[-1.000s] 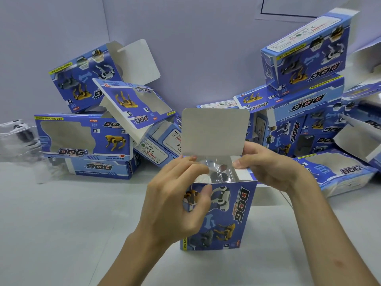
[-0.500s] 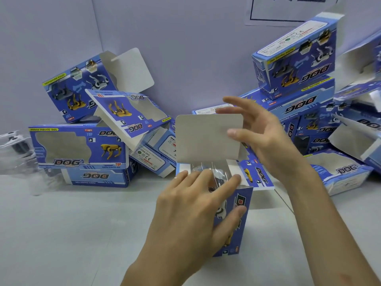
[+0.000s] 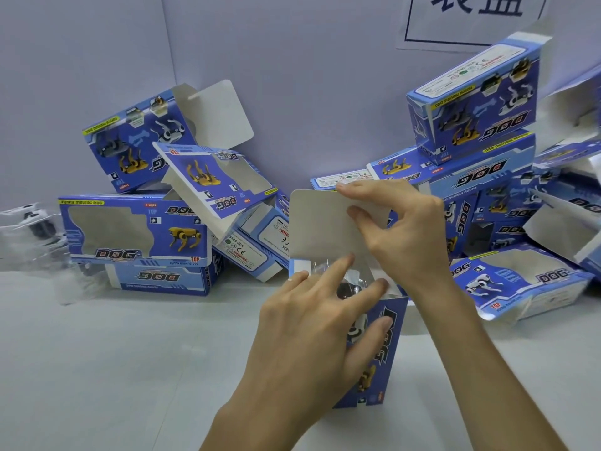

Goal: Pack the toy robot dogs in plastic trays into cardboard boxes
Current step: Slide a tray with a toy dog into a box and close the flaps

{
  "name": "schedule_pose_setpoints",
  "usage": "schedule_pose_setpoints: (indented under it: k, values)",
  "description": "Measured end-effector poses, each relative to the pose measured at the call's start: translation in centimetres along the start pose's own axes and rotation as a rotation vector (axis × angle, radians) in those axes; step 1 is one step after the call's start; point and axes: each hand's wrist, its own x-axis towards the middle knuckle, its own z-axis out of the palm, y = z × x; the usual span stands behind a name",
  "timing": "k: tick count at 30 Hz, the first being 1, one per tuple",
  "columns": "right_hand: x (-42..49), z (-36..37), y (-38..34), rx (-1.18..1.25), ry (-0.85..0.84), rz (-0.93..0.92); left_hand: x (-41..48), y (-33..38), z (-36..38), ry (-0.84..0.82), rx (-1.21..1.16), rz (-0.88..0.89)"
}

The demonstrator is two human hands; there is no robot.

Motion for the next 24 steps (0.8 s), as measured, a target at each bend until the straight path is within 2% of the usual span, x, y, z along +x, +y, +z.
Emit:
schedule_pose_setpoints:
  k: [9,11,16,18,24]
  values:
    - [0.0,0.5,0.8,0.064,0.038,-0.029,0.0,0.0,-0.2,-0.004,0.002,0.062]
    - [-0.1,0.5,1.1,0.095,-0.017,0.015,0.0,0.0,-0.3,-0.012,0.007,0.066]
    - [-0.2,0.1,1.7,0.117,-0.288,0.163,0.0,0.0,-0.2,-0.023,0.011,0.068]
    - [-0.2,0.0,1.4,0.121,-0.325,0.184,0.0,0.0,-0.2,-0.014,0.018,0.064]
    - [1.3,-2.0,-0.5,0.310,-0.252,0.284,-0.3,0.0,-0.1,0.016,0.012,0.056]
